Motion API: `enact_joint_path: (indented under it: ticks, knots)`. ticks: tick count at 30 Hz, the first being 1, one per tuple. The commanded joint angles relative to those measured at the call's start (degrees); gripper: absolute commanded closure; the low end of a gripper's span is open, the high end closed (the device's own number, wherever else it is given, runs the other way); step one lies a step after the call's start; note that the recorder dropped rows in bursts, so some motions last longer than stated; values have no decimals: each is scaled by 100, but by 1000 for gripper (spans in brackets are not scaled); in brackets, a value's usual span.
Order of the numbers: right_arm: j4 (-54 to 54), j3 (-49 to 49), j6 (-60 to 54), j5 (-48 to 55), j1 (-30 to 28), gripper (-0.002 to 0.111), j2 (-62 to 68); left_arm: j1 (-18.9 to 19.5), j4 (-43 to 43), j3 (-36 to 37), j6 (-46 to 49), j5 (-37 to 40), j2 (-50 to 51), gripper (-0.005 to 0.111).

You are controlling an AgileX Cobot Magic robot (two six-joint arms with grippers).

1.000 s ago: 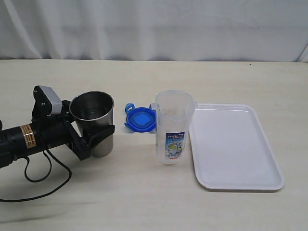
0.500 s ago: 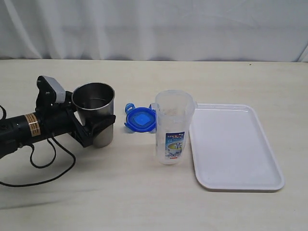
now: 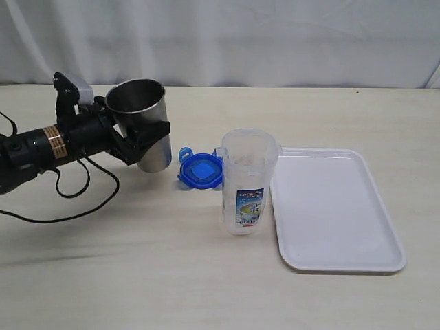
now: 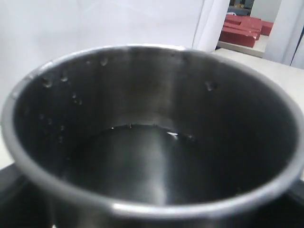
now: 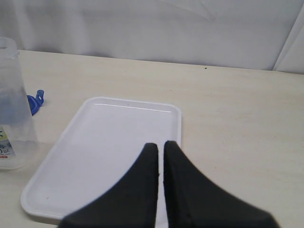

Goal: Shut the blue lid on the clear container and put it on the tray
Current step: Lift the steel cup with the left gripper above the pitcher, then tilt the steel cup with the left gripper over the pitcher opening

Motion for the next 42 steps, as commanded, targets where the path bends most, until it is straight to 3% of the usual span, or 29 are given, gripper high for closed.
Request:
enact_joint_path:
  ticks: [1, 6, 21, 30, 42]
  knots:
    - [8, 5, -37, -53, -20, 104, -37, -40, -119, -486, -473, -441, -108, 107]
    - [8, 5, -37, -53, -20, 104, -37, -359, -134, -1039, -504, 666, -318, 107]
    - [8, 5, -37, -53, -20, 104, -37, -1326, -94, -1977, -525, 1530, -369, 107]
    - [8, 5, -37, -53, -20, 104, -37, -1648, 129, -2073, -433, 1554, -369, 107]
    - [8, 5, -37, -53, -20, 104, -37, -1667, 590, -2081, -81, 1239, -369, 107]
